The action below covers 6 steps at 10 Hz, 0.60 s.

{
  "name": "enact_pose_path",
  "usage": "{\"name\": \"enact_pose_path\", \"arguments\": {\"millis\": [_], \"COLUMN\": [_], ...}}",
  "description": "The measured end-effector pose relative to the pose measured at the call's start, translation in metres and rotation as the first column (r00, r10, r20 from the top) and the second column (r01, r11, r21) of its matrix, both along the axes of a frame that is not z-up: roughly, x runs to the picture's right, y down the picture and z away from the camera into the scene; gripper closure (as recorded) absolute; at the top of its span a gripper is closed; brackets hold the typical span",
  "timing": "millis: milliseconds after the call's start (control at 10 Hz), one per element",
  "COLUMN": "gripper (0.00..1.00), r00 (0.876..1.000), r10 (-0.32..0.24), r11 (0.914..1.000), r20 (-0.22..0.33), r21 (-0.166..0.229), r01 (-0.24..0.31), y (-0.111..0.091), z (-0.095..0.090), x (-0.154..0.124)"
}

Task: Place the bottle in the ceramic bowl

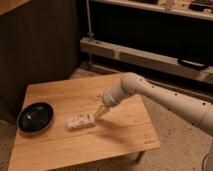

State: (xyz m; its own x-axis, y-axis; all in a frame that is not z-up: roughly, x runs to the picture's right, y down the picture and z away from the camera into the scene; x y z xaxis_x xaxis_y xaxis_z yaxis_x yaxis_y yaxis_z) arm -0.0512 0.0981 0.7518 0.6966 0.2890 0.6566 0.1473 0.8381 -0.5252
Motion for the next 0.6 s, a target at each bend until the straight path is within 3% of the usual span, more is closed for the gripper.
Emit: {"name": "enact_pose_path", "arguments": {"millis": [300, 600], "gripper": [0.35, 0.35], "r00": [0.998, 0.998], "r10": [-0.044, -0.058], "r11": [0.9985, 0.9974], "r20": [0.034, 0.004], "r21": [-0.032, -0.042], "r01": [0.045, 0.058], "y": [0.015, 0.035], "z": [-0.007, 0.014], "x": [-0.006, -0.007]}}
